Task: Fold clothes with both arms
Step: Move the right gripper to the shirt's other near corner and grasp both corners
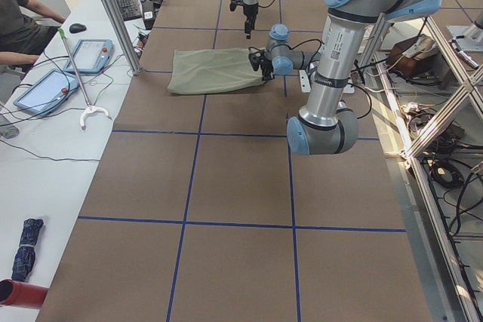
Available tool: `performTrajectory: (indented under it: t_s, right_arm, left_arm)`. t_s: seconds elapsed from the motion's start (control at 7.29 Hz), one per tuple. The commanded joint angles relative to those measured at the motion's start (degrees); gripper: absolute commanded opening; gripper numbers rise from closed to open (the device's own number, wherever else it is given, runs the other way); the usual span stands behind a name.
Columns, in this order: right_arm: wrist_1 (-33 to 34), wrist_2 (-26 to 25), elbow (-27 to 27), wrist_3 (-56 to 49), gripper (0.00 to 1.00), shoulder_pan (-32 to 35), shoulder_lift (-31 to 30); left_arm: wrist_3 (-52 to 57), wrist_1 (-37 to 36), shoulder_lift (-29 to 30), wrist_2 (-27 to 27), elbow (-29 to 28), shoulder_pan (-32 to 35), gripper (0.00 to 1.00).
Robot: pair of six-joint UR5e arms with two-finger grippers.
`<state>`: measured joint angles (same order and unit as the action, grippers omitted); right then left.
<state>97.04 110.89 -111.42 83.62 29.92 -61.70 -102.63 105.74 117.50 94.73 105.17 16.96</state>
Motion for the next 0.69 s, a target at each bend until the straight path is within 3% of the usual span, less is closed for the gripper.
performTrajectory:
  t_s: [0.0,0.14,0.55]
  right_arm:
    - [-6.92,-8.29,-0.38,15.90,1.00,-7.31,-4.10]
    - [-9.30,-8.84,-1.34,19.96,1.00,-8.29,-6.48]
    - [-9.50,-8.76,2.50,20.44,1.00,-9.71,-5.36]
  left_arm:
    - [0.41,0.43,-0.08,1.33,-0.14,0.00,0.00]
    - [1.54,0.43,0.01,1.33,-0.06,0.00,0.00]
    - [1.55,0.52,0.01,1.24,-0.14,0.00,0.00]
